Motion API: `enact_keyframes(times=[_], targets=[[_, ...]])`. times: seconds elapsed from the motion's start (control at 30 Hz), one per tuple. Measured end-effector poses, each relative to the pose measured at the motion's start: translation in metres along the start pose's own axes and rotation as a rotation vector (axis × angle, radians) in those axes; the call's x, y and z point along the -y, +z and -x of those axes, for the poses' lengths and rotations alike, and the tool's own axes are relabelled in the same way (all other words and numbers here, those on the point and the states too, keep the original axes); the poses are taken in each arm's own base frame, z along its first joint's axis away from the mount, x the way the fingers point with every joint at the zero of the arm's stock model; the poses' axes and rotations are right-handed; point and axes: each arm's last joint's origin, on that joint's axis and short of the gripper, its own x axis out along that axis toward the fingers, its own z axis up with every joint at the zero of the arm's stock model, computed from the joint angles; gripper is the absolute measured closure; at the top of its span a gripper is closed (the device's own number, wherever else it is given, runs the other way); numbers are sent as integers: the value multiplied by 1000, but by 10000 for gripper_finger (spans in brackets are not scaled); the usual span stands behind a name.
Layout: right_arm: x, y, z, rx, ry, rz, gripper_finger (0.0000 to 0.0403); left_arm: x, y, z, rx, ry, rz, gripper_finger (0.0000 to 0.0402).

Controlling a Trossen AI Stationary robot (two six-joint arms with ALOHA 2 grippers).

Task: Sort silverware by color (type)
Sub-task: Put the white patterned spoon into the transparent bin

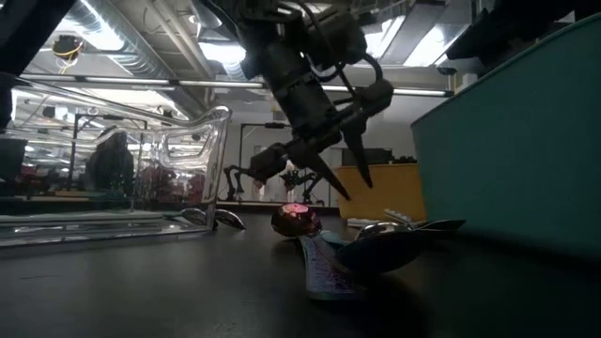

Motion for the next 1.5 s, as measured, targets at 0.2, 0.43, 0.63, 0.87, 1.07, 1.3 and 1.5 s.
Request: enact_keyframes(times=[0.2, 0.43, 0.63, 0.87, 1.07, 1.3, 1.5], targets=[[0, -1, 0, -5, -1, 2, 317, -4, 3, -12, -28, 6, 51, 279], [0, -1, 0, -6, 0, 2, 317, -11, 4, -32, -97, 5, 83, 279], [0, -1, 0, -6, 0, 2, 317, -12, 6, -35, -105, 2, 110, 279], [0, -1, 0, -7, 0, 2, 317, -14, 15, -34, -134, 5, 211, 279], [0, -3, -1, -13, 0, 4, 317, -16, 26, -32, -170, 12, 289, 280], [0, -11, -5, -39, -3, 10, 317, -19, 38, -30, -171, 19, 391, 307], [0, -10, -5, -33, -2, 8, 317, -24, 46, -28, -164, 42, 418, 330]])
